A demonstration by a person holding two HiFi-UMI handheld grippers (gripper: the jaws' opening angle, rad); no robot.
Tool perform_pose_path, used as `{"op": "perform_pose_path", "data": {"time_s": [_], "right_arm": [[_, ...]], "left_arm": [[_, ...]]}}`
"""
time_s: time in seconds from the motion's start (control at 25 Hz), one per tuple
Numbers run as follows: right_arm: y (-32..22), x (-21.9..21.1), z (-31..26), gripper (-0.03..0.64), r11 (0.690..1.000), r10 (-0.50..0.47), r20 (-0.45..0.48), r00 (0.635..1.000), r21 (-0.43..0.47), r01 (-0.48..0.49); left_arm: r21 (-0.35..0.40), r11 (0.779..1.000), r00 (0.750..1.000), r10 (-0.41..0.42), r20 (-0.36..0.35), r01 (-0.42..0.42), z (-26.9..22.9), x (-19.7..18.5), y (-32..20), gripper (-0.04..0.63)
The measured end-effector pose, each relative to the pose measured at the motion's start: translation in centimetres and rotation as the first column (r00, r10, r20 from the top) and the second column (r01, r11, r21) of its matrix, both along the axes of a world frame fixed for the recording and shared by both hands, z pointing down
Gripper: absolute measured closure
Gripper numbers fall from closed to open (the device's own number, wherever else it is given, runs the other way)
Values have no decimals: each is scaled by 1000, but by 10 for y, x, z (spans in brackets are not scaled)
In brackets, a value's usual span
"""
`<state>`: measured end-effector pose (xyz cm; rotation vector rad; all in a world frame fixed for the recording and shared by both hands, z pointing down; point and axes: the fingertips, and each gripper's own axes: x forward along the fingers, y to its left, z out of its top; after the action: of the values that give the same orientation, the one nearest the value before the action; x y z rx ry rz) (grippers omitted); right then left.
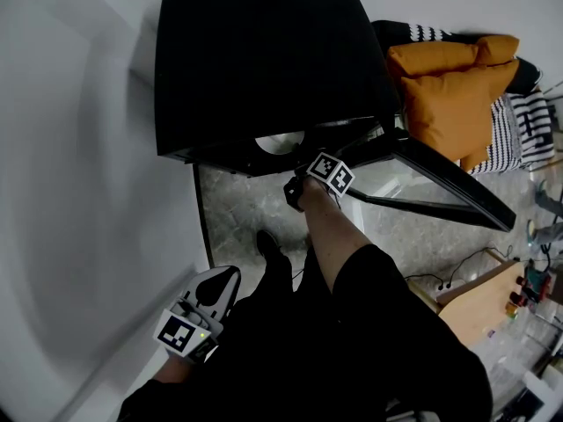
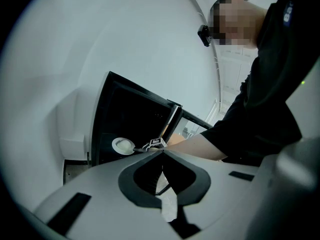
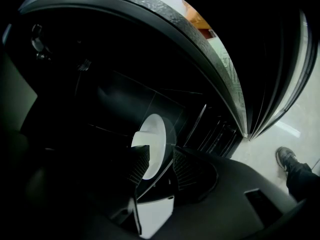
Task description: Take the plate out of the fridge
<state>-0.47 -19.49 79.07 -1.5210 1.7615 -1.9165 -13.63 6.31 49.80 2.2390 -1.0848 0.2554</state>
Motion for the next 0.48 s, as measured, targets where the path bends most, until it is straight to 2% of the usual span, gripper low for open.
{"op": "perform_pose_path", "data": {"time_s": [0.32,0.48], "right_arm": [[-2,-4,-1,474,999,-39,-40,998,14,40],[-2,-5,2,480,999,-44,-66,997,-7,44]], "left_arm": [[-12,1000,1000,1,-9,-1,6,-5,3,589],[-19,1000,1000,-1,-11,1,7,-7,3,589]]}}
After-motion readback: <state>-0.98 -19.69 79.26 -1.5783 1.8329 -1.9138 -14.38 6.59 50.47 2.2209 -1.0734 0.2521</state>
